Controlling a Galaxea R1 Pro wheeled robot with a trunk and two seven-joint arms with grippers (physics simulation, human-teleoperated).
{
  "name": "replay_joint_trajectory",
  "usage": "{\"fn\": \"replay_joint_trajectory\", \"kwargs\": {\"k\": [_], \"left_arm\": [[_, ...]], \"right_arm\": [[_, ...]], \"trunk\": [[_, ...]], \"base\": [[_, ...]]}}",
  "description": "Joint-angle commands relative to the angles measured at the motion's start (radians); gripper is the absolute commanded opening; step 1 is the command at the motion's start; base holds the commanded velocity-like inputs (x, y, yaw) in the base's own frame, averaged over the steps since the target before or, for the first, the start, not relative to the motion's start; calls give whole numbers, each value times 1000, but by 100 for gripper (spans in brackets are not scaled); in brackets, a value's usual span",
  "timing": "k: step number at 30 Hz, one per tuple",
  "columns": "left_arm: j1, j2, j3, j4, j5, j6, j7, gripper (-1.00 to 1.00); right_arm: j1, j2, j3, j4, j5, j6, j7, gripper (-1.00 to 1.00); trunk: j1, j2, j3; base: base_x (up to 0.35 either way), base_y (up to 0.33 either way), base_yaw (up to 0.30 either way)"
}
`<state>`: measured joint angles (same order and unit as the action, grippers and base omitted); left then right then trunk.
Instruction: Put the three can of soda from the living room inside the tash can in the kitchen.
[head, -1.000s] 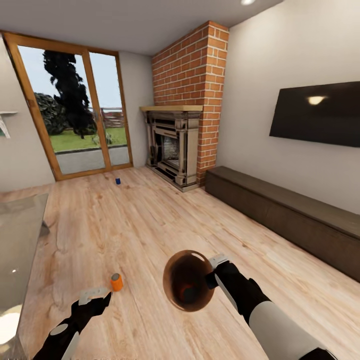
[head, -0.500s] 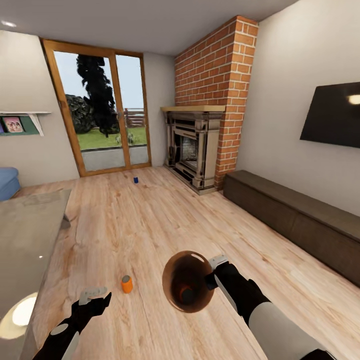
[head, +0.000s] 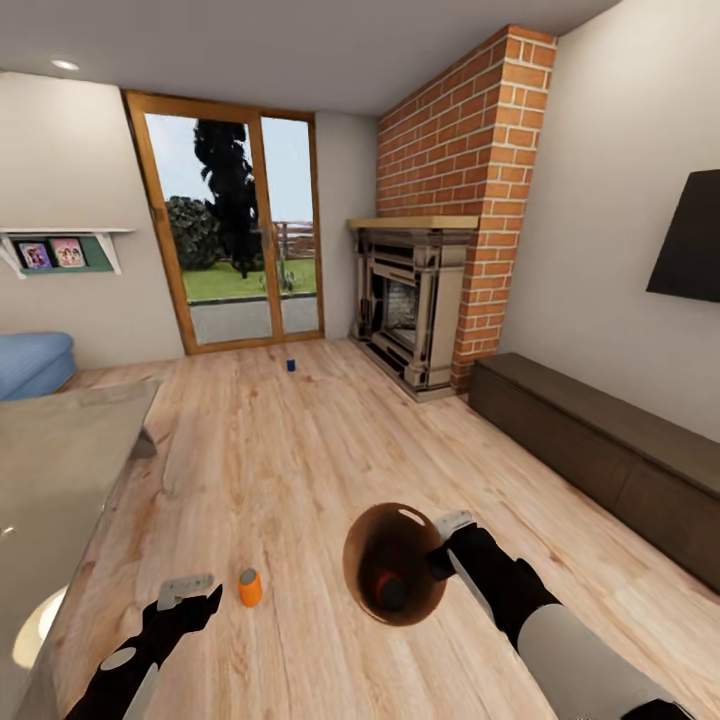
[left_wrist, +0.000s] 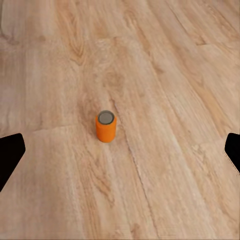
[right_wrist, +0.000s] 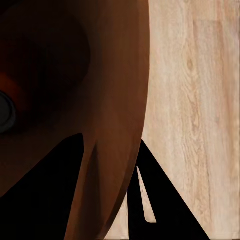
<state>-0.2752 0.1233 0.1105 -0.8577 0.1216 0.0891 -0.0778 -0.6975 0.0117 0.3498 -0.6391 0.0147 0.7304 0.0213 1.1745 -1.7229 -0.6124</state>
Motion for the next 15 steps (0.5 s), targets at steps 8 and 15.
{"fn": "replay_joint_trajectory", "kwargs": {"k": [8,15], "left_arm": [[0,1,0,0,2,0,0,100],[-1,2,6,0,3,1,-2,100]], "right_arm": [[-2,-88,-7,-3,-2,-1,135,-100],[-1,-98,-9,-1,-5,-4,143,-100]], "trunk": [[0,0,3],[0,0,4]], "base": [[258,-223,44],[273,-202,3]]}}
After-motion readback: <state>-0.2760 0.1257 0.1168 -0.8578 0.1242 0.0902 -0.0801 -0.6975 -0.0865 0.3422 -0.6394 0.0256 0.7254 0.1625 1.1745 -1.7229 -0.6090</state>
